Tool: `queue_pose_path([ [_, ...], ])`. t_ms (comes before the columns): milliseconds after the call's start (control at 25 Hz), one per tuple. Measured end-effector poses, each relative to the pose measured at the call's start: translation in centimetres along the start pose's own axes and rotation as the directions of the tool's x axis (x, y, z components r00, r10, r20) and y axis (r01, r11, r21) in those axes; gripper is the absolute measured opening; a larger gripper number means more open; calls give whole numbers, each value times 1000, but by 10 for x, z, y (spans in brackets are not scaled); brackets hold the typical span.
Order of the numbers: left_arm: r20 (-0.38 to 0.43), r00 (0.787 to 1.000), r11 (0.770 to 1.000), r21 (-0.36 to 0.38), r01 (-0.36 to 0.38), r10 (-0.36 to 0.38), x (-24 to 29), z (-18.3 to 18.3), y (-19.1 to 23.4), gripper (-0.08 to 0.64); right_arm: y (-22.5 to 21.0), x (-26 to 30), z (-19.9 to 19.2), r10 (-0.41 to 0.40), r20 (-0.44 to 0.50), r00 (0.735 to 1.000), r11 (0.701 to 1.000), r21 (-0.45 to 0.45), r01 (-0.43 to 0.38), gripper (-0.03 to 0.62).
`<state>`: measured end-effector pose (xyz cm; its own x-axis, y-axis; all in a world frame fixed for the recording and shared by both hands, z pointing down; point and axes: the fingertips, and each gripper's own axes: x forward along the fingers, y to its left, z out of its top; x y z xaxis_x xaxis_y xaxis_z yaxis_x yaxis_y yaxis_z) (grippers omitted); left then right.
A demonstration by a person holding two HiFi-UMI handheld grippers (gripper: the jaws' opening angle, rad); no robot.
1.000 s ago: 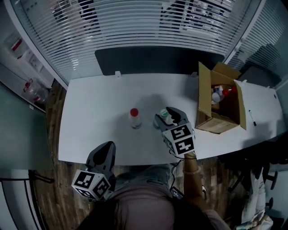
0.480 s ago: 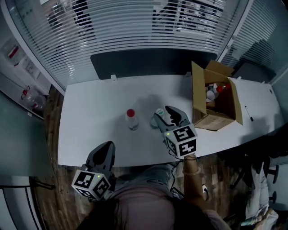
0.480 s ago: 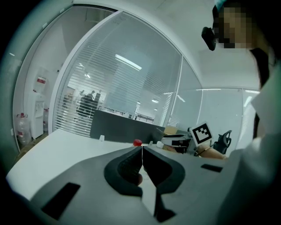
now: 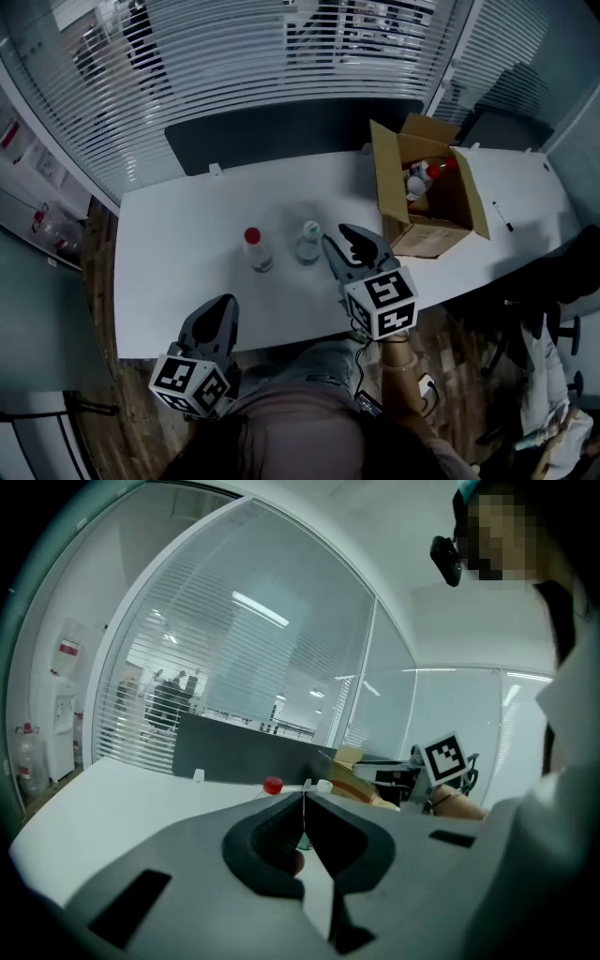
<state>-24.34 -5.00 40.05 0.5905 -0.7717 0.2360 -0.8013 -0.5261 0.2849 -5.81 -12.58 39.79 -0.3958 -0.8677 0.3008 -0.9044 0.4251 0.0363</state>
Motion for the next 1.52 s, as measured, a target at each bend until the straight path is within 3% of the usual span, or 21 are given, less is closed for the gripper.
queue_pose_path([
  [240,-10,999,999,15,48,-48,9,0,-13,9,-12,-28,4,-83,35,996,997,1,83,68],
  [400,-25,997,997,21,69,-68,16,3,-21,9,-19,-41,1,-122,38,992,993,4,122,48],
  [960,-18,986,985,38,167,-166,37,0,-35,9,-20,-68,-6,-172,38,984,983,62,170,35],
  [1280,-47,985,984,66,168,-165,47,3,-41,8,-22,-71,-7,-181,42,983,981,77,177,34],
  [1520,-38,981,980,43,194,-192,53,-2,-44,9,-28,-74,-9,-187,50,981,979,97,182,34],
])
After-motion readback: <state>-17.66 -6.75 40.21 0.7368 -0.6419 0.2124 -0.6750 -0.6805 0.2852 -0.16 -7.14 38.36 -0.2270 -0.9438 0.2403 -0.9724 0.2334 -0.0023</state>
